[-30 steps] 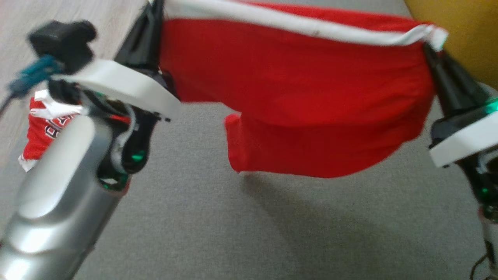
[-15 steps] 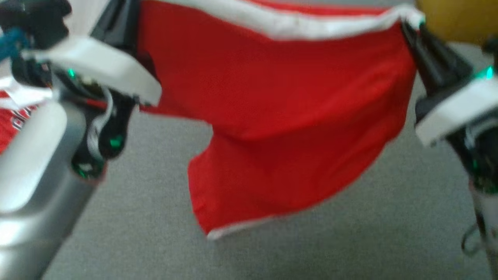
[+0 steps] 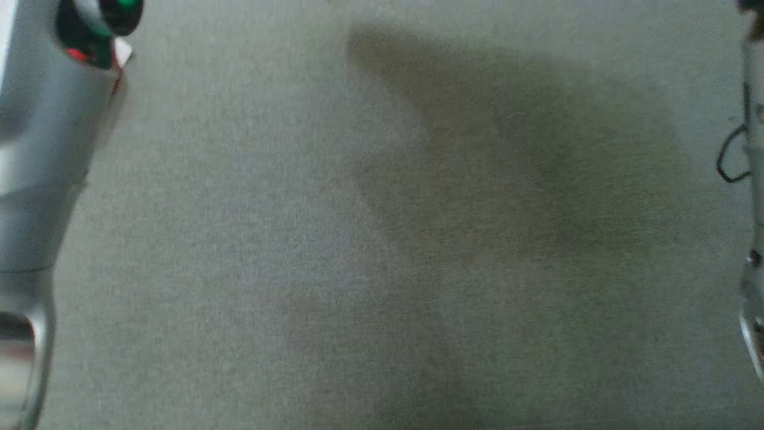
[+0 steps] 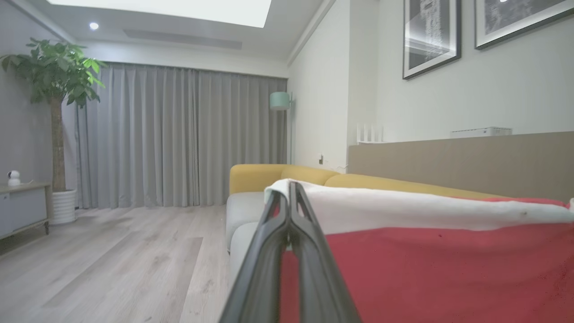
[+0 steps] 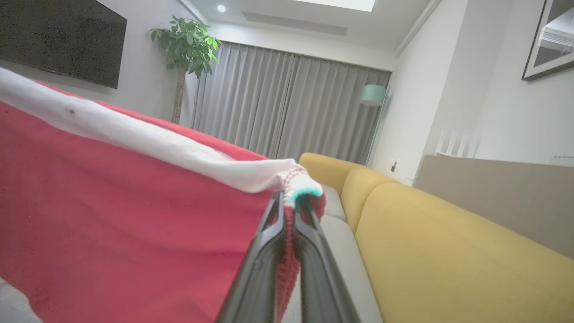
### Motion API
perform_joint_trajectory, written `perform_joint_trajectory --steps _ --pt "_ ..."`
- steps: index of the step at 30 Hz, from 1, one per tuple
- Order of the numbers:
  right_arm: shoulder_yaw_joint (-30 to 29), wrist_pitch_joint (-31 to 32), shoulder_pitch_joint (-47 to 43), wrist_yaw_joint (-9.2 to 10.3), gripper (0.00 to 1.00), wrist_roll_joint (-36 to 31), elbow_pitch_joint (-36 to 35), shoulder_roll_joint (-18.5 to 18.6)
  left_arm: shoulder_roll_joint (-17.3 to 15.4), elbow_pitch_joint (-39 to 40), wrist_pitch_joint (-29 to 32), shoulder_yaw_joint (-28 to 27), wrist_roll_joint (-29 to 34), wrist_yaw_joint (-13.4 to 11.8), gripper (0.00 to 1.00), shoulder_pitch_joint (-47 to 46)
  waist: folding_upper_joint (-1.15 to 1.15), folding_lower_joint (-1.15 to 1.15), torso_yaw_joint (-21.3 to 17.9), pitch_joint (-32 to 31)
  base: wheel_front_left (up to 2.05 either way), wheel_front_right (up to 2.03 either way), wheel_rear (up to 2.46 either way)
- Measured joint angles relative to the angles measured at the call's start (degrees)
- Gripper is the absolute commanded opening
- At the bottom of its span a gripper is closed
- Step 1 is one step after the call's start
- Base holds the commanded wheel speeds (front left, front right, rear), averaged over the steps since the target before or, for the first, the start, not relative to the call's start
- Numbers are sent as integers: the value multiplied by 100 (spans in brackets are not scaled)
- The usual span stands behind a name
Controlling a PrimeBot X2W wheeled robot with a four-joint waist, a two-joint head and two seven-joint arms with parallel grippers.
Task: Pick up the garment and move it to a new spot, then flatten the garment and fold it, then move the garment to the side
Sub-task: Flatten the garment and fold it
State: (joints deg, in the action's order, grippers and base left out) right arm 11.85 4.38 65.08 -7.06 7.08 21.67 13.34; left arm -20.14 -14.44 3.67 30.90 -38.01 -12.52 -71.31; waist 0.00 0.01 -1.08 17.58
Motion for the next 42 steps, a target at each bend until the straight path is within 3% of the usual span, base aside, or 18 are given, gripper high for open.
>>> perform_joint_trajectory --steps 7,15,21,28,34,39,42 --pt "307 -743 70 0 0 -221 1165 -219 209 -390 -597 63 22 151 0 397 0 1 137 663 0 0 0" --pt "861 -1256 -963 0 0 186 1308 -220 205 94 -1107 208 -176 170 0 1944 0 -1 182 948 0 0 0" --pt "1013 -1293 -1783 0 0 517 454 -88 -269 1071 -1426 116 -167 -238 0 3179 0 -2 164 702 0 0 0" --pt "559 -956 -3565 0 0 616 -804 377 -326 2182 -1594 196 -193 -786 0 4941 0 -3 341 128 0 0 0" --pt "-213 -482 -5455 0 0 583 -2028 59 -632 2985 -1472 506 -131 -1245 0 6169 0 -4 505 -621 0 0 0" --pt "-568 160 -7155 0 0 453 -3119 -412 -883 3732 -1187 726 -68 -1584 0 6847 0 -4 631 -1244 0 0 0" --pt "-726 428 -7669 0 0 443 -3476 -617 -1022 3998 -1094 779 -23 -1688 0 7041 0 -4 660 -1434 0 0 0"
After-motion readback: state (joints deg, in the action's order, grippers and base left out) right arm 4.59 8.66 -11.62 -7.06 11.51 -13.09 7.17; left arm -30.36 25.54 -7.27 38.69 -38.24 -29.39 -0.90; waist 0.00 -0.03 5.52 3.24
